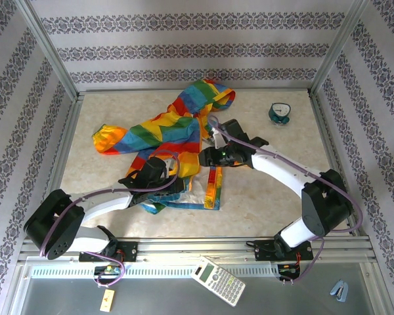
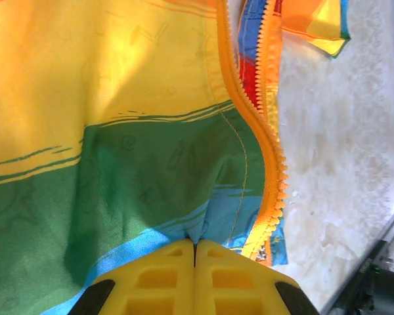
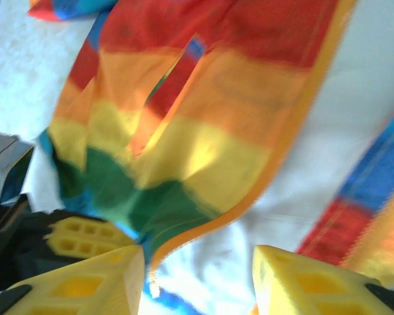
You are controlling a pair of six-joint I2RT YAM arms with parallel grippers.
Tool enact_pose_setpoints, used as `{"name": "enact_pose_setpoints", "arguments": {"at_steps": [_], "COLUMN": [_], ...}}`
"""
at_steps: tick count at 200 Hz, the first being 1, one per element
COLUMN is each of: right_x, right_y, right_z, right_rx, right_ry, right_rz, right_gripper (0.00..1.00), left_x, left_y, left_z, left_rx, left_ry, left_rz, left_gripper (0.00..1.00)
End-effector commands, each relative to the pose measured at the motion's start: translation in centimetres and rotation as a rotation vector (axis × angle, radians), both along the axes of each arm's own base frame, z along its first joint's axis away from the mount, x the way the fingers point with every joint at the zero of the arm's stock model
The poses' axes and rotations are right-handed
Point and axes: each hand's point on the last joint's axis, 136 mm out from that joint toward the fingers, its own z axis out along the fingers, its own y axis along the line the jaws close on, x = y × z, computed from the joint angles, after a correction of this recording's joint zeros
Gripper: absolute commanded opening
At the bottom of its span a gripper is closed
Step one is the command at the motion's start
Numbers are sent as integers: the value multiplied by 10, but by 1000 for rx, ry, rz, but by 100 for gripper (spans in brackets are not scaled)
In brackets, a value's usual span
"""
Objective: Zip up the jacket
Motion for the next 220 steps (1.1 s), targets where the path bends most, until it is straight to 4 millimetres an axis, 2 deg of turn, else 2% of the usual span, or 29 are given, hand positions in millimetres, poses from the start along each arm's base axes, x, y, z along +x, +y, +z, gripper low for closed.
{"name": "enact_pose_setpoints", "arguments": {"at_steps": [1,38,75,113,128,149,160,176,204,220], "right_x": [-18,-28,-36,-39,-38,-36,-36,-34,-33,-32], "right_y": [23,36,42,45,47,48,48,49,52,54], "right_z": [6,5,-13,-26,-28,-29,-27,-21,-11,-5], "right_rx": [140,156,122,104,107,112,119,131,155,172], "right_ry": [90,119,157,180,185,181,172,158,149,152], "right_rz": [6,29,48,47,48,42,38,40,46,50], "right_gripper": [51,51,50,45,38,12,2,0,0,0], "left_x": [7,8,7,5,5,3,3,1,1,0], "left_y": [-3,-1,-1,-1,-1,-2,-2,0,3,6], "left_z": [19,27,28,31,31,30,30,30,36,43], "left_rx": [-94,-133,-142,-150,-150,-153,-151,-146,-133,-121], "left_ry": [-29,-41,-40,-52,-51,-46,-44,-40,-46,-51], "left_rz": [16,17,12,4,-5,-9,-11,-14,-18,-20], "left_gripper": [0,0,0,0,0,0,0,0,23,31]}}
